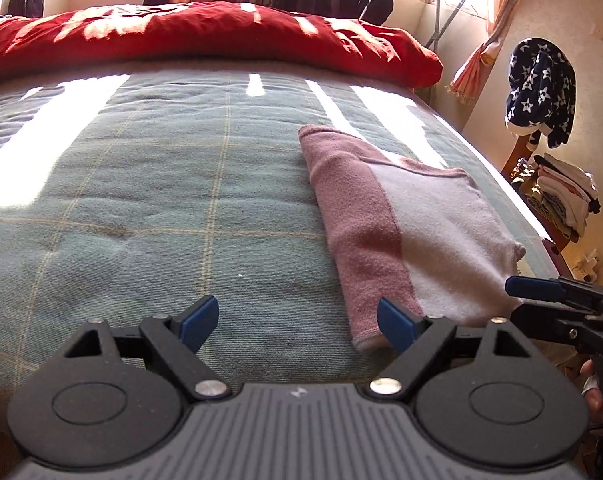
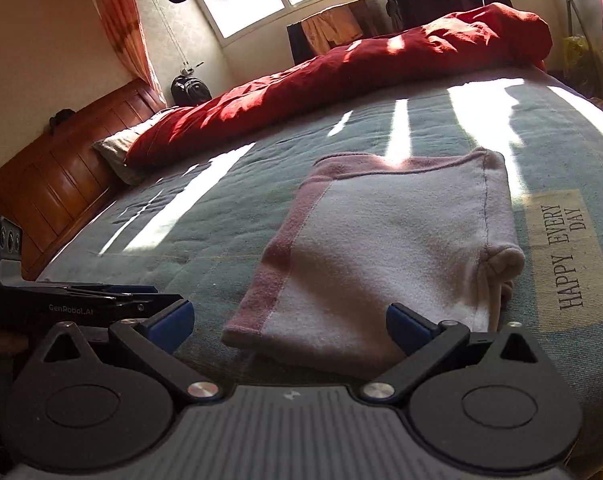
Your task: Fold clothes
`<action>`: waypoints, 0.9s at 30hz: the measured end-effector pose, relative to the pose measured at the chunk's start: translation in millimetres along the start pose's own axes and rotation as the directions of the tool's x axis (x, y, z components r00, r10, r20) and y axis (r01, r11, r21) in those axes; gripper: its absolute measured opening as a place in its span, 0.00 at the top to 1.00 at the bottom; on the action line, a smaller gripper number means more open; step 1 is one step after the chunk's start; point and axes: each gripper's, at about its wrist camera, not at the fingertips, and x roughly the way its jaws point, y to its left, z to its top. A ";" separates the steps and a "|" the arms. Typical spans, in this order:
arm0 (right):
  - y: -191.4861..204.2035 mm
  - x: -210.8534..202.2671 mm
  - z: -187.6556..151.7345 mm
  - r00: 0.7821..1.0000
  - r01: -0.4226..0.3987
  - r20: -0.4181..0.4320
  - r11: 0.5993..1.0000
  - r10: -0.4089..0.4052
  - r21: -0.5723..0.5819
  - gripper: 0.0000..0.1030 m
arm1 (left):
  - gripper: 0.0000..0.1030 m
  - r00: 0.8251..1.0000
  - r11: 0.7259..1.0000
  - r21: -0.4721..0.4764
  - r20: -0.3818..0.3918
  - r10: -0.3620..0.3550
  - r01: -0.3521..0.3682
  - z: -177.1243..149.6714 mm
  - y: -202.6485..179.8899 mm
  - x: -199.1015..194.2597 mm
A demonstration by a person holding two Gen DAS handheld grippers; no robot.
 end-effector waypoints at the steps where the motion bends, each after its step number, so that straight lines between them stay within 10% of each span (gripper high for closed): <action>1: 8.8 10.3 1.1 1.000 -0.027 -0.013 0.999 0.027 -0.029 0.00 | 0.15 1.000 1.000 -0.016 0.009 0.014 -0.014 -0.2 5.5 -2.7; 14: 42.6 75.8 -2.6 0.986 -0.120 -0.128 0.988 0.108 -0.092 0.00 | 0.14 0.998 0.992 -0.114 0.007 0.061 -0.060 -12.8 52.7 -4.0; 19: 41.1 84.2 45.2 0.999 -0.051 -0.026 0.989 0.048 -0.137 0.00 | 0.14 0.998 0.989 -0.137 0.005 0.058 -0.056 -15.2 63.9 -0.6; 27: 15.6 146.8 54.0 0.996 0.020 -0.086 0.996 -0.028 -0.088 0.00 | 0.14 0.995 0.981 -0.170 -0.017 0.094 -0.095 -18.9 83.9 4.2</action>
